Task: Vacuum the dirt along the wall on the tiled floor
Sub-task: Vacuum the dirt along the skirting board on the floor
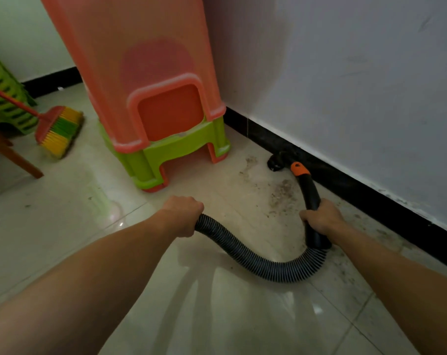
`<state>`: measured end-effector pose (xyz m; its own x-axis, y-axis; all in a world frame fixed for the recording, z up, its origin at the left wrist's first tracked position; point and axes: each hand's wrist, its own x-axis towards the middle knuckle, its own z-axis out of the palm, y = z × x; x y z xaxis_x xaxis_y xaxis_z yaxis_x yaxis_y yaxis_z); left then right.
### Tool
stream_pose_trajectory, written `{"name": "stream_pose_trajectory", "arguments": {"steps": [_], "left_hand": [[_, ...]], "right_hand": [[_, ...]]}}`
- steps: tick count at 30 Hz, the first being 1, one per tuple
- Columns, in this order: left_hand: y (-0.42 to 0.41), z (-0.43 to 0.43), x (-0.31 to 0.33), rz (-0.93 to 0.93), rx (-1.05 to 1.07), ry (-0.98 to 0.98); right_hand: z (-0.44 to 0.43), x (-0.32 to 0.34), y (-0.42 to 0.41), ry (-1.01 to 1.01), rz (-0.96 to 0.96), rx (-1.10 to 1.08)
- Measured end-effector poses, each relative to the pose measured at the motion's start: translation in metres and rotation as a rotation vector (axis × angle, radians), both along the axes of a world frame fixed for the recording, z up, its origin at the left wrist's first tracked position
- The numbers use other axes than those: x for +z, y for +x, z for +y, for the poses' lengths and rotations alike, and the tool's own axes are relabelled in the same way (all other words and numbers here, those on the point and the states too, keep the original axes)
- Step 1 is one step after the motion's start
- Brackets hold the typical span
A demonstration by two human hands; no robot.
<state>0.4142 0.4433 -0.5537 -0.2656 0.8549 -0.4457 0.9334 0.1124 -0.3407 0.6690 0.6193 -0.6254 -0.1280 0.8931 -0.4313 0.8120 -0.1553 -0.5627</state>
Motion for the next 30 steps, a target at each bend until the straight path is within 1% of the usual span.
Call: {"name": "stream_pose_trajectory", "arguments": {"steps": [4,8,13,15,19,23,27,30], "left_hand": [[-0.003,0.001,-0.010,-0.017,-0.006,-0.001],[-0.013,0.001,-0.016,-0.032,0.045,0.023],[-0.031,-0.007,-0.019,-0.073,0.125,0.029],[-0.031,-0.009,-0.023,-0.104,0.126,0.022],[-0.019,-0.004,-0.028,-0.159,0.083,0.000],[-0.006,0.006,-0.026,-0.183,0.058,-0.001],[0.010,0.013,-0.029,-0.195,-0.008,-0.025],[0.018,0.016,-0.027,-0.197,-0.014,-0.058]], "right_hand": [[0.012,0.001,-0.021,-0.011,0.001,0.100],[0.031,0.001,-0.044,0.005,0.030,0.063],[0.046,-0.003,-0.056,-0.097,0.130,0.102],[0.049,-0.004,-0.055,-0.115,0.133,0.144],[0.049,-0.001,-0.041,-0.145,0.118,0.185],[0.042,-0.001,-0.005,0.018,0.025,0.092],[0.016,0.008,0.025,-0.048,0.022,0.178],[0.000,0.012,0.046,-0.054,0.058,0.171]]}}
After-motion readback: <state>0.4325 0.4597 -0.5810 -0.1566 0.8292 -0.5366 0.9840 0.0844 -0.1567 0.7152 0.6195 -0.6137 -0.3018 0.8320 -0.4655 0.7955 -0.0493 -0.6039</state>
